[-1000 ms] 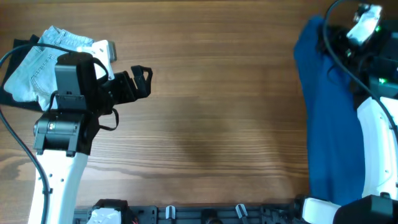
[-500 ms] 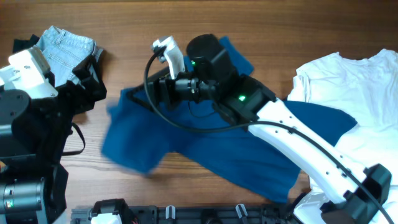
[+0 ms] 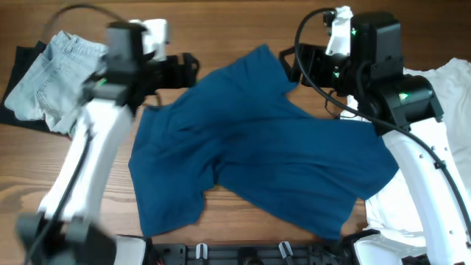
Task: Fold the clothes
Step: 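Drag the teal t-shirt leftward to the table center with the right gripper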
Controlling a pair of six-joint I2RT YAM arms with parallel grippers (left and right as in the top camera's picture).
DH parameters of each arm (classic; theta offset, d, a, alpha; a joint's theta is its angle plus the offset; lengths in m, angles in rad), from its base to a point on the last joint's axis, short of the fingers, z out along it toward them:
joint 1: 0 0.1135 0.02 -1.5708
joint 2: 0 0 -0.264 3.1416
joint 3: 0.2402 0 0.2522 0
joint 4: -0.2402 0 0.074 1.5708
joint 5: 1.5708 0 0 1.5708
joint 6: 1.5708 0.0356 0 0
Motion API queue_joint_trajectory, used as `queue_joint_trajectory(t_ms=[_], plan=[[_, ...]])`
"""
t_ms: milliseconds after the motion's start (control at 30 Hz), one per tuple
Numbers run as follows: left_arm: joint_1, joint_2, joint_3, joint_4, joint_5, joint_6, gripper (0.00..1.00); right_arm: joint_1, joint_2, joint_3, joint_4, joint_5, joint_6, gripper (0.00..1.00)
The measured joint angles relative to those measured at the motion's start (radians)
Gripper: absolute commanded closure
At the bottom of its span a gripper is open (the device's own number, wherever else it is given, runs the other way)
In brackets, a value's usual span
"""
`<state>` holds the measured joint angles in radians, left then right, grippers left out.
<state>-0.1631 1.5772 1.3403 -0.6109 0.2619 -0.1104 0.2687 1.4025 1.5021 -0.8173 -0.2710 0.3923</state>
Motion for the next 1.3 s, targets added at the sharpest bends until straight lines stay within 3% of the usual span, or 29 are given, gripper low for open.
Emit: queue_joint_trajectory(t_ms=[67,233,367,433,500,567,767,833,967,1033,1133,1300], plan=[[-0.029,0.157,0.0,0.106,0.006,0.017,0.18,-0.004,0.001,0.0,-0.039,0.003,-0.001,0.21],[-0.066,0.406,-0.002,0.282,0.006,0.034,0.21,-0.004,0.001,0.0,-0.1,0.003,0.003,0.41],[-0.095,0.501,-0.002,0.345,-0.002,0.08,0.32,-0.004,0.001,0.0,-0.111,0.003,0.003,0.41],[-0.106,0.523,0.0,0.355,-0.017,0.105,0.55,-0.004,0.001,-0.006,-0.116,0.003,0.003,0.46],[-0.11,0.531,0.002,0.356,-0.039,0.118,0.85,-0.004,0.001,-0.011,-0.118,0.003,0.003,0.55],[-0.107,0.54,0.005,0.358,-0.076,0.122,0.96,-0.004,0.001,-0.011,-0.118,0.003,0.005,0.6],[-0.042,0.56,0.019,0.396,-0.187,0.116,0.96,-0.004,0.003,-0.013,-0.161,0.052,0.006,0.65],[0.044,0.566,0.024,0.405,-0.174,0.105,0.66,-0.004,0.022,-0.013,-0.177,0.082,0.006,0.64],[0.169,0.566,0.043,0.333,0.003,0.143,0.59,-0.004,0.079,-0.015,-0.192,0.097,0.006,0.64],[0.172,0.566,0.046,0.323,0.019,0.158,0.95,-0.004,0.102,-0.016,-0.192,0.097,0.006,0.63],[0.166,0.568,0.043,0.349,-0.096,0.132,0.96,-0.004,0.127,-0.017,-0.193,0.098,0.006,0.63],[0.22,0.58,0.047,0.406,-0.276,-0.031,0.96,-0.004,0.19,-0.017,-0.219,0.177,0.006,0.64]])
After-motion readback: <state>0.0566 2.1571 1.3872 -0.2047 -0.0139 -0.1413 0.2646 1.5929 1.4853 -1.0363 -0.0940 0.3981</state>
